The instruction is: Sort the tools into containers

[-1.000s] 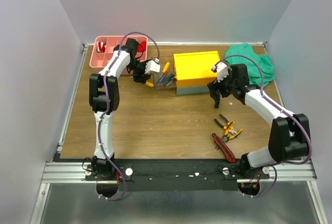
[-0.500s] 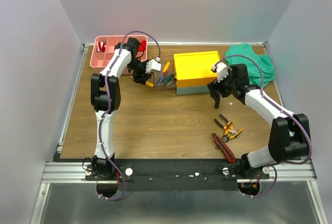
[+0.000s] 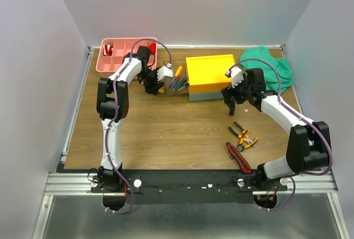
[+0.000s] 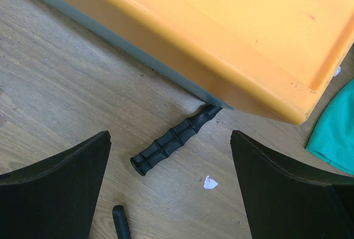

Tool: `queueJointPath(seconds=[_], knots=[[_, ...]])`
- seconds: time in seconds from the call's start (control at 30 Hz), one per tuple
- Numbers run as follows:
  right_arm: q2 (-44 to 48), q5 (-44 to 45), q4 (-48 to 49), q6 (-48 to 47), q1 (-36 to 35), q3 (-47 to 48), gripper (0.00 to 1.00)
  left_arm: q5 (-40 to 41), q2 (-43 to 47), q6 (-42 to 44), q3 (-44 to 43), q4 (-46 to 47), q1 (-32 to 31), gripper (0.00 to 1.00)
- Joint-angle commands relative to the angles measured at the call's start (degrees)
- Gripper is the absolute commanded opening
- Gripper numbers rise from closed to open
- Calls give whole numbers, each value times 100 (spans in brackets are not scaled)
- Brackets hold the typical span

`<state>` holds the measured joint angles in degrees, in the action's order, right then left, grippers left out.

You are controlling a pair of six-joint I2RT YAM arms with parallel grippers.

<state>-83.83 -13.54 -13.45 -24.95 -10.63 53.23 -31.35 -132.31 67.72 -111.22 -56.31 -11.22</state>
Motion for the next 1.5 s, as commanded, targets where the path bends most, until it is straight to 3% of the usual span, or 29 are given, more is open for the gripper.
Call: queueJointPath(seconds=[0.0,0.1,0.23,0.33,0.37,0.47,0.7,0.83,0.9,0.93,0.97,1.03,1.2,1.47], knots=[[60,45,-88,-36,0,-85,97,147,609,-383,887,1049,-38,71],[34,-26,-87,-19,0,-111,97,349,663,-164,1068,1053,-38,71],[-10,-26,-87,-45,0,-59,97,507,251,161,400,-18,-38,61],[-19,9,-61,-71,0,-15,97,621,267,425,364,-485,15,46],[-19,-8,-61,-80,0,-6,97,630,319,461,381,-668,24,35],[-2,-17,-8,-80,0,-23,97,587,512,496,443,-977,129,23],[78,-26,62,-107,0,-155,97,-178,1541,180,1233,-795,340,14],[121,-8,27,-115,0,-155,97,-520,1761,-224,1112,-784,349,8],[122,1,27,-115,0,-155,97,-696,1858,-347,1050,-776,349,11],[113,-8,36,-124,9,-164,97,-723,1902,-408,1093,-750,349,19],[113,-26,36,-124,9,-164,97,-636,1989,-374,1163,-697,332,40],[104,-61,45,-115,0,-155,97,-417,2077,-17,1558,-504,279,50],[121,-35,36,-124,0,-146,97,199,2016,215,2060,-285,200,55],[262,-17,27,-124,0,-313,97,595,1622,-119,2139,217,129,56]])
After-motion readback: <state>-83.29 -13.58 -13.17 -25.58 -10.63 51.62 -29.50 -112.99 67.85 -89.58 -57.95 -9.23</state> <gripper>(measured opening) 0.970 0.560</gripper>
